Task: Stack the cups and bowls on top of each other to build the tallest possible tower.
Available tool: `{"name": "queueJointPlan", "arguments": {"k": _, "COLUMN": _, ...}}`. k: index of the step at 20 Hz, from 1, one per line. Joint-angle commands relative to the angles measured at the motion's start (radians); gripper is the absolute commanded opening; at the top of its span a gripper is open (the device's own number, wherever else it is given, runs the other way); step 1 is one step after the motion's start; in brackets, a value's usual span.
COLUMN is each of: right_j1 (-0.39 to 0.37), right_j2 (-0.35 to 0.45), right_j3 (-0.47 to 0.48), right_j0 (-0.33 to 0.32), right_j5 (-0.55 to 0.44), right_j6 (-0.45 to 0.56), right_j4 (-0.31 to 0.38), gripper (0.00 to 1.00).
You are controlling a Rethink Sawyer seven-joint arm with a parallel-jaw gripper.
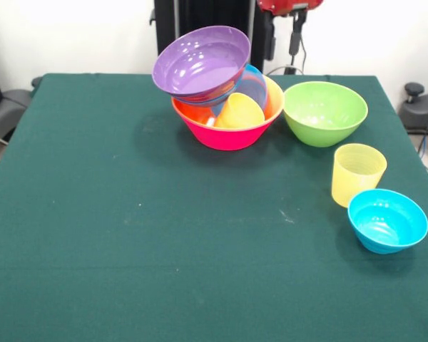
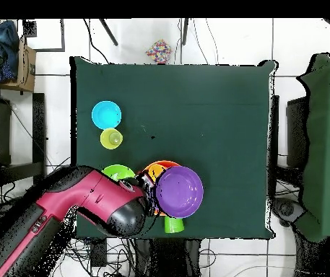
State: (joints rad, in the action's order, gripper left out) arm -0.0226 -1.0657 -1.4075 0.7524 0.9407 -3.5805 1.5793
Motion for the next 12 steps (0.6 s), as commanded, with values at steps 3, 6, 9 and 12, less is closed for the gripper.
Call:
{"name": "queueJointPlan", "arguments": {"k": 3, "right_j1": -0.168, "right_j2": 0.171, "right_j3": -0.006, "right_j0": -0.111, "right_j5": 0.238, "right_j6": 0.129, "right_j4": 0.076, "gripper": 1.00}}
{"name": "queueJointPlan", "arguments": {"k": 6, "right_j1": -0.151, "right_j2": 0.185, "right_j3": 0.000, "right_j0": -0.098, "right_j5": 0.208, "right_j6": 0.119, "right_j4": 0.058, "gripper": 1.00}}
{"name": "queueJointPlan", "arguments": {"k": 9, "right_j1": -0.116, "right_j2": 0.201, "right_j3": 0.020, "right_j0": -0.076, "right_j5": 0.152, "right_j6": 0.070, "right_j4": 0.020, "gripper": 1.00}}
{"name": "queueJointPlan", "arguments": {"k": 12, "right_j1": -0.085, "right_j2": 0.205, "right_j3": 0.042, "right_j0": -0.062, "right_j5": 0.100, "right_j6": 0.030, "right_j4": -0.001, "gripper": 1.00}}
